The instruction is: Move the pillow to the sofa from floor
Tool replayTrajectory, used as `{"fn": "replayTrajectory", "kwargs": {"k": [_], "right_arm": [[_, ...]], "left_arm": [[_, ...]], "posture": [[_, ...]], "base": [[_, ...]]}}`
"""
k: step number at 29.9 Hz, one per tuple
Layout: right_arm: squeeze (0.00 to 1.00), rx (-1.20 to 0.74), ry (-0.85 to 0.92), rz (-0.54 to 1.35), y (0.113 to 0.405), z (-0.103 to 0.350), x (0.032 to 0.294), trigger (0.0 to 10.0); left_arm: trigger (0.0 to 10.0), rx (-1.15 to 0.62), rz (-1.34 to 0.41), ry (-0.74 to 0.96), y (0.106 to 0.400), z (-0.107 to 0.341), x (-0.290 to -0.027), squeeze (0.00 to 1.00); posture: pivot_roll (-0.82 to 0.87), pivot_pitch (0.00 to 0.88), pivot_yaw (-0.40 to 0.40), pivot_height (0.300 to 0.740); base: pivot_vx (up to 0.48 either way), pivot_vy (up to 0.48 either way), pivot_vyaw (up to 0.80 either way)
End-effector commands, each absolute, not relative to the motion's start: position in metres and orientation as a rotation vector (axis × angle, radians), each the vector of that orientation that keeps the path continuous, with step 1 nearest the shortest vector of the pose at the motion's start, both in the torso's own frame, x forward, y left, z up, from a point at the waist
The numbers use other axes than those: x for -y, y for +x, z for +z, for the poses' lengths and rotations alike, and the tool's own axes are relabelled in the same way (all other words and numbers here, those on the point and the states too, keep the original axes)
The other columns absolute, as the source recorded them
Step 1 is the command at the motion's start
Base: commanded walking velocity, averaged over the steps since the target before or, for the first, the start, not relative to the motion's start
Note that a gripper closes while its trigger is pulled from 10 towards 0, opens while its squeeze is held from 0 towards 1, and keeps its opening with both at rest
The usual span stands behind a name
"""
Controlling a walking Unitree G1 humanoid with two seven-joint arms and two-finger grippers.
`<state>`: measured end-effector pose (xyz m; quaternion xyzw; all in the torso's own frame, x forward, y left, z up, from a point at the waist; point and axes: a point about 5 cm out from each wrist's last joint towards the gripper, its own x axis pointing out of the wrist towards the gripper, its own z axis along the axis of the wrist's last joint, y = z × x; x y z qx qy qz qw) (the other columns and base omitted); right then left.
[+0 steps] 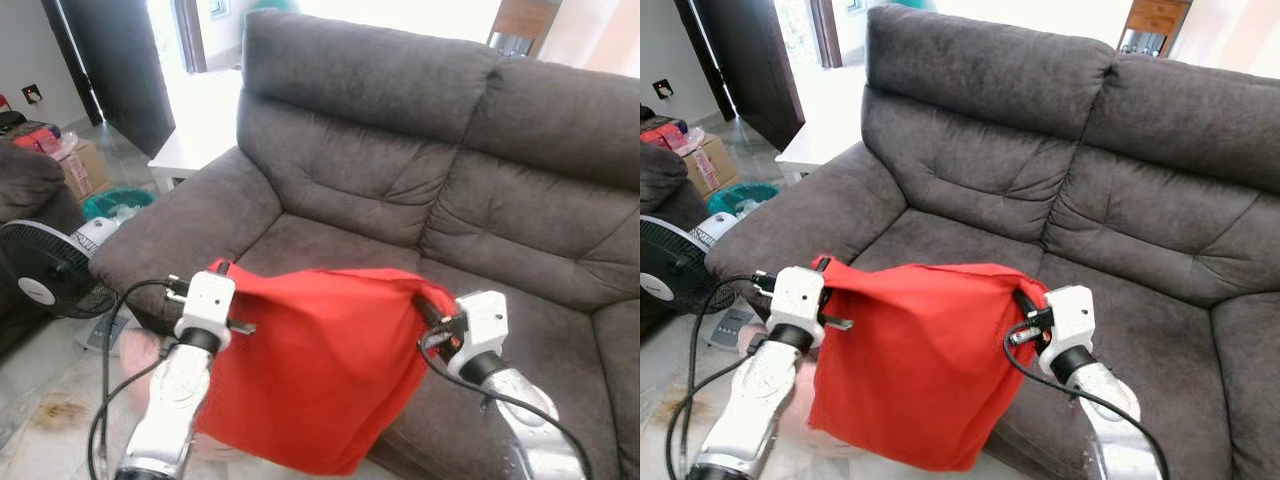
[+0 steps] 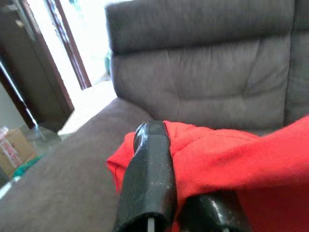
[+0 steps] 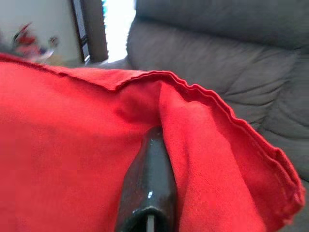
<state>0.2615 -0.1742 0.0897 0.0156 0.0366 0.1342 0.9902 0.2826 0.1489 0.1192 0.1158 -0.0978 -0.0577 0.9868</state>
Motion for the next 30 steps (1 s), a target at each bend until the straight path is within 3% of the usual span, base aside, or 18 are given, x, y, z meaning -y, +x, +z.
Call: {"fn": "replayTrajectory", "kwargs": {"k": [1, 8, 14, 24, 30], "right_arm": [[0.0, 0.014, 0.046, 0.194, 0.262, 0.105, 0.181, 10.0], [0.0, 0.033, 0.047, 0.119, 0.263, 0.107, 0.187, 10.0], [0.0, 0.076, 0.046, 0.108, 0.267, 0.115, 0.182, 10.0], [0.0, 0.107, 0.073, 0.098, 0.27, 0.119, 0.179, 10.0], [0.0, 0.107, 0.077, 0.097, 0.272, 0.119, 0.177, 10.0]], "left_arm": [[10.0, 0.307, -0.076, 0.255, 0.281, 0.144, -0.147, 0.0], [10.0, 0.324, 0.011, 0.299, 0.291, 0.157, -0.161, 0.0], [10.0, 0.333, -0.002, 0.311, 0.292, 0.162, -0.152, 0.0], [10.0, 0.315, -0.017, 0.315, 0.291, 0.161, -0.15, 0.0], [10.0, 0.294, -0.033, 0.317, 0.291, 0.157, -0.148, 0.0]], "posture": [[0.12, 0.007, -0.06, 0.74], [0.12, 0.012, -0.055, 0.74], [0.11, 0.011, -0.052, 0.74], [0.11, 0.017, -0.048, 0.74], [0.11, 0.02, -0.049, 0.74]], "base": [[0.0, 0.0, 0.0], [0.0, 0.0, 0.0], [0.0, 0.0, 0.0], [0.0, -0.366, 0.0], [0.0, -0.349, -0.8]]}}
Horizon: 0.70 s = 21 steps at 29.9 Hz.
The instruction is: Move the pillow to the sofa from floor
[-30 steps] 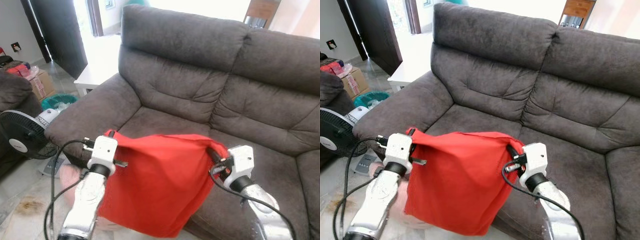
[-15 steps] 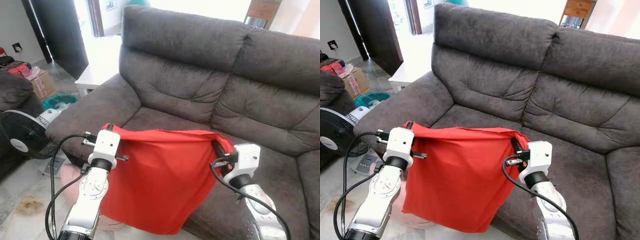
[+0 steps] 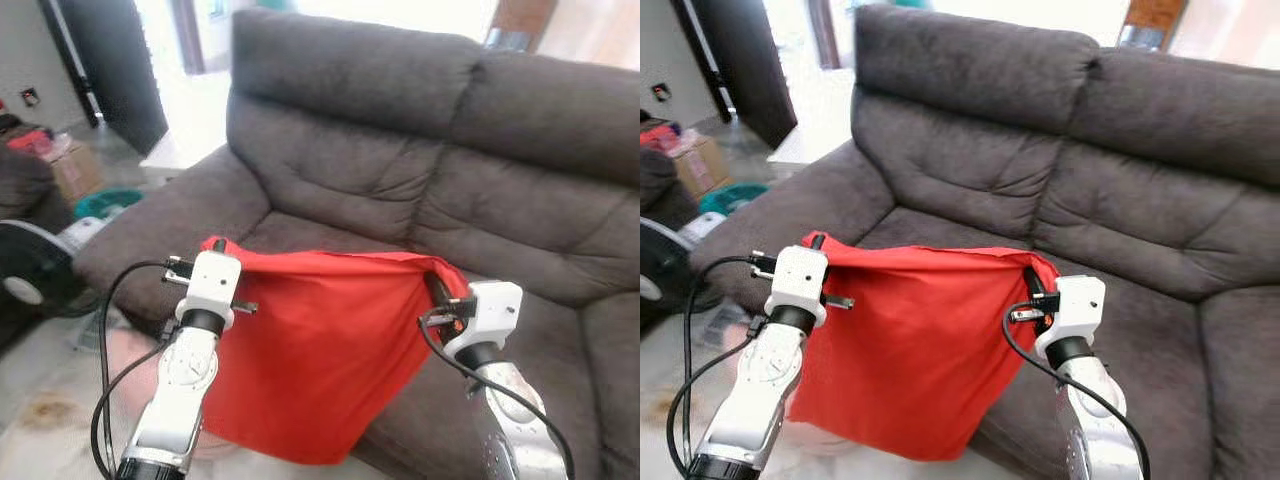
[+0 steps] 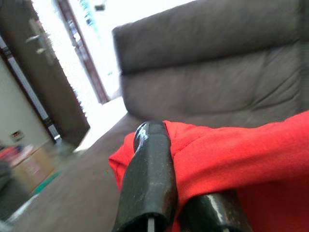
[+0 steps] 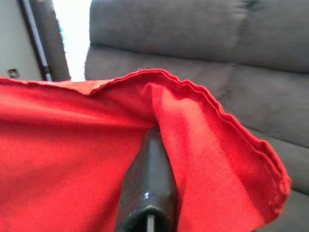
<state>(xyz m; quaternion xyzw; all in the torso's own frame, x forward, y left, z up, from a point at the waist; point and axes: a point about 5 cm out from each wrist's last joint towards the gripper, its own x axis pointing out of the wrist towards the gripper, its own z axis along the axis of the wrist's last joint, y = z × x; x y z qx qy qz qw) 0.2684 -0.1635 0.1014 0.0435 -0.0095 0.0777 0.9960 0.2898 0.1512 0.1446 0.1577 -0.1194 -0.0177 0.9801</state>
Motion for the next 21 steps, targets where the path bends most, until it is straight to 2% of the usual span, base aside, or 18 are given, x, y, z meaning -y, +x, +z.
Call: {"fn": "replayTrajectory", "kwargs": {"k": [1, 9, 21], "right_arm": [[0.0, 0.107, 0.077, 0.097, 0.2719, 0.1193, 0.1772, 10.0], [0.0, 0.114, 0.07, 0.101, 0.2731, 0.1195, 0.1756, 10.0], [0.0, 0.131, 0.063, 0.112, 0.2773, 0.1221, 0.1746, 10.0]], "left_arm": [[10.0, 0.294, -0.033, 0.317, 0.291, 0.1574, -0.1485, 0.0], [10.0, 0.291, -0.03, 0.313, 0.2905, 0.1574, -0.1489, 0.0], [10.0, 0.292, -0.028, 0.307, 0.29, 0.1573, -0.1492, 0.0]], "posture": [[0.11, 0.02, -0.049, 0.74], [0.11, 0.012, -0.053, 0.74], [0.12, 0.0, -0.055, 0.74]], "base": [[0.0, -0.349, -0.79], [0.0, -0.35, -0.74], [0.0, -0.338, 0.0]]}}
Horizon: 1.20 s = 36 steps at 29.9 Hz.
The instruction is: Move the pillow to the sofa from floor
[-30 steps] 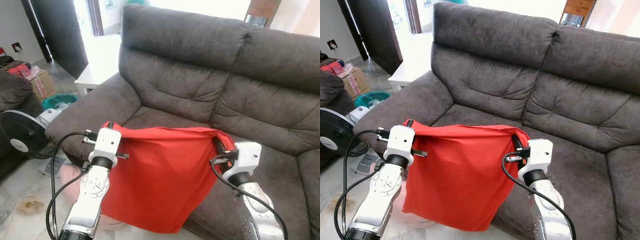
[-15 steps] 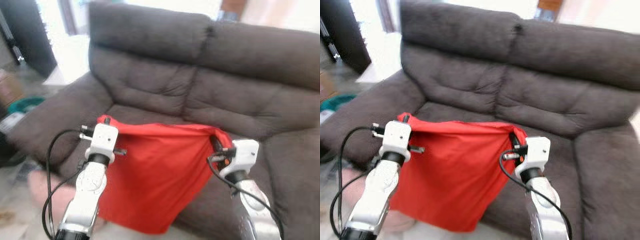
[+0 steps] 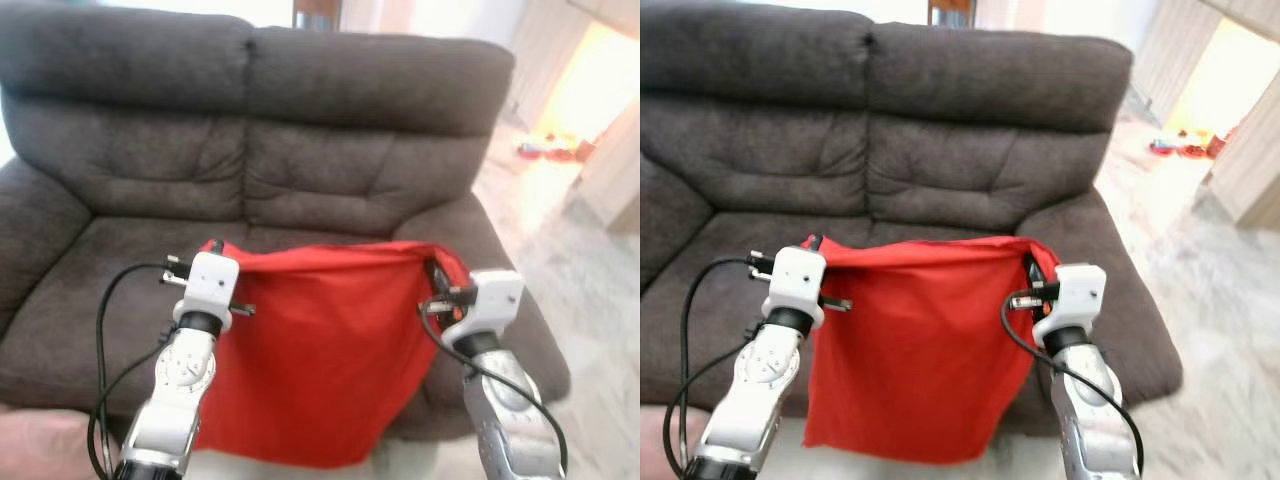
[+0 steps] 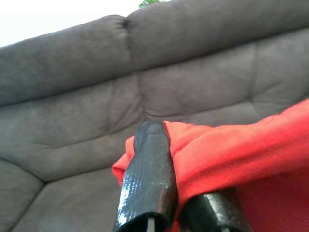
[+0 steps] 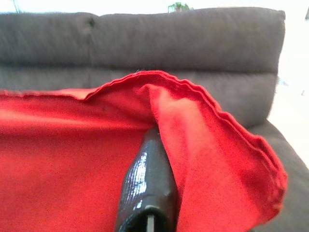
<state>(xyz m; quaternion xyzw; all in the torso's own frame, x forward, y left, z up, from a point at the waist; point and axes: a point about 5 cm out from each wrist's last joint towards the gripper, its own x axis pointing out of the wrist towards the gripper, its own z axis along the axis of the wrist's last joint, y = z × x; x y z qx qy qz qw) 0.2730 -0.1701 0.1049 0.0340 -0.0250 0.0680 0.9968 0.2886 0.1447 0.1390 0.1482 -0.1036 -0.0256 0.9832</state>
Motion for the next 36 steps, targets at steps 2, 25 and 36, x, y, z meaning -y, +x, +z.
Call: {"fn": "replayTrajectory", "kwargs": {"k": [2, 25, 36], "right_arm": [[0.0, 0.133, 0.059, 0.121, 0.279, 0.123, 0.173, 10.0], [0.0, 0.208, 0.007, 0.173, 0.283, 0.136, 0.163, 10.0], [0.0, 0.266, 0.003, 0.172, 0.283, 0.151, 0.161, 10.0]], "left_arm": [[10.0, 0.299, -0.023, 0.304, 0.29, 0.159, -0.149, 0.0], [10.0, 0.373, -0.05, 0.331, 0.284, 0.173, -0.153, 0.0], [10.0, 0.411, -0.073, 0.342, 0.282, 0.183, -0.149, 0.0]], "posture": [[0.12, 0.0, -0.055, 0.74], [0.12, 0.0, -0.057, 0.74], [0.12, 0.0, -0.054, 0.74]], "base": [[0.0, -0.334, 0.0], [0.0, -0.011, 0.0], [0.0, 0.0, 0.0]]}}
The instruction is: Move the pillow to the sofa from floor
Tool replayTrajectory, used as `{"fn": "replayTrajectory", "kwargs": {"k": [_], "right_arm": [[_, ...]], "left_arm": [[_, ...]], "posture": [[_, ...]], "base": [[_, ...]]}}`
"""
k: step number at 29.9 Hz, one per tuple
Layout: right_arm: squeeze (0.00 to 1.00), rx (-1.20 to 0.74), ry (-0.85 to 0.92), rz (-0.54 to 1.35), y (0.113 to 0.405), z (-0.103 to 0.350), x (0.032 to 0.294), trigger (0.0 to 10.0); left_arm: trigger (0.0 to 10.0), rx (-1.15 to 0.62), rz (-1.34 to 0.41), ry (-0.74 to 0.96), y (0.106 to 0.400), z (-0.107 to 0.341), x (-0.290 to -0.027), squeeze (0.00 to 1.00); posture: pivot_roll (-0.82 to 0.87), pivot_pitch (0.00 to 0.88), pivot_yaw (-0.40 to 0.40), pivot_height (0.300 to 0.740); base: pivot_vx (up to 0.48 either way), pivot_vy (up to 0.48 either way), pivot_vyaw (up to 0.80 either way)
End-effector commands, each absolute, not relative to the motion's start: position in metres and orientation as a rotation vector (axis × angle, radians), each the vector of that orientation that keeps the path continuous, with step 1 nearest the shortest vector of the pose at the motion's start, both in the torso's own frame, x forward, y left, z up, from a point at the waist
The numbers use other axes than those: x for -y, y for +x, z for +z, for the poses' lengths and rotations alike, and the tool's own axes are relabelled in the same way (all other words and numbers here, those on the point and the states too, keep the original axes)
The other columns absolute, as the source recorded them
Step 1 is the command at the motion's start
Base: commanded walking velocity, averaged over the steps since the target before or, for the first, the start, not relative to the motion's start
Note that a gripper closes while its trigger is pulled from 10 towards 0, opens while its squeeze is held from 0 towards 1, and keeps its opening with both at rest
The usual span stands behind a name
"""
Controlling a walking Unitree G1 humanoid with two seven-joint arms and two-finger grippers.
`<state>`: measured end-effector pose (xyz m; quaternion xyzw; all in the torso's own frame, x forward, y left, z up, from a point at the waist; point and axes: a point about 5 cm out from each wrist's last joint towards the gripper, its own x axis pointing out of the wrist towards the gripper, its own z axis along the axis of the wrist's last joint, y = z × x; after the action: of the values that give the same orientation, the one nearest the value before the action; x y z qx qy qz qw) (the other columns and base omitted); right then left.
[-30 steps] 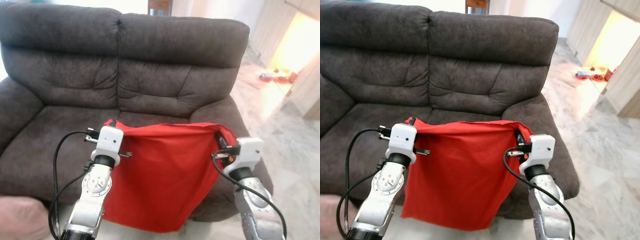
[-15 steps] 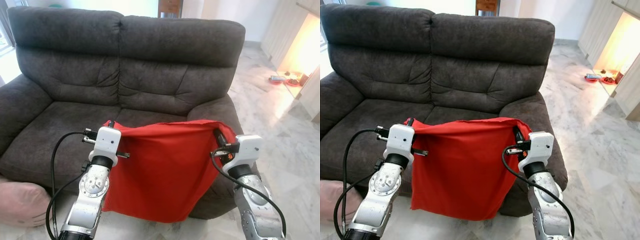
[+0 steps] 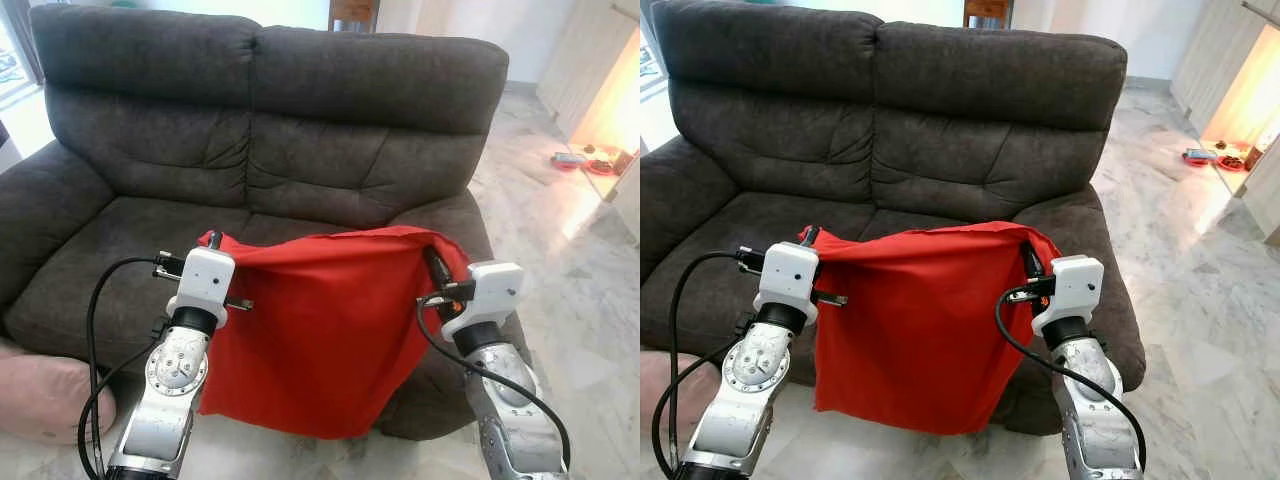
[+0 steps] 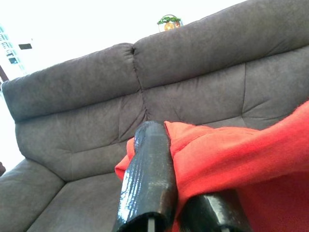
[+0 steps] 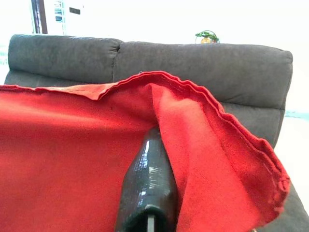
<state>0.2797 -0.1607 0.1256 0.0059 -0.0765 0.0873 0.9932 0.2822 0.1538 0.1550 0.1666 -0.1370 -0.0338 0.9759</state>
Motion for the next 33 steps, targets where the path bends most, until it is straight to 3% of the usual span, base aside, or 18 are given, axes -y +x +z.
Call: {"fn": "replayTrajectory", "kwargs": {"k": [1, 33], "right_arm": [[0.0, 0.273, 0.001, 0.173, 0.284, 0.154, 0.16, 10.0], [0.0, 0.37, 0.005, 0.173, 0.283, 0.181, 0.153, 10.0]], "left_arm": [[10.0, 0.413, -0.073, 0.341, 0.282, 0.184, -0.148, 0.0], [10.0, 0.474, -0.087, 0.365, 0.28, 0.204, -0.147, 0.0]], "posture": [[0.12, 0.0, -0.054, 0.74], [0.13, 0.01, -0.047, 0.74]], "base": [[0.0, 0.0, 0.0], [0.0, 0.0, 0.0]]}}
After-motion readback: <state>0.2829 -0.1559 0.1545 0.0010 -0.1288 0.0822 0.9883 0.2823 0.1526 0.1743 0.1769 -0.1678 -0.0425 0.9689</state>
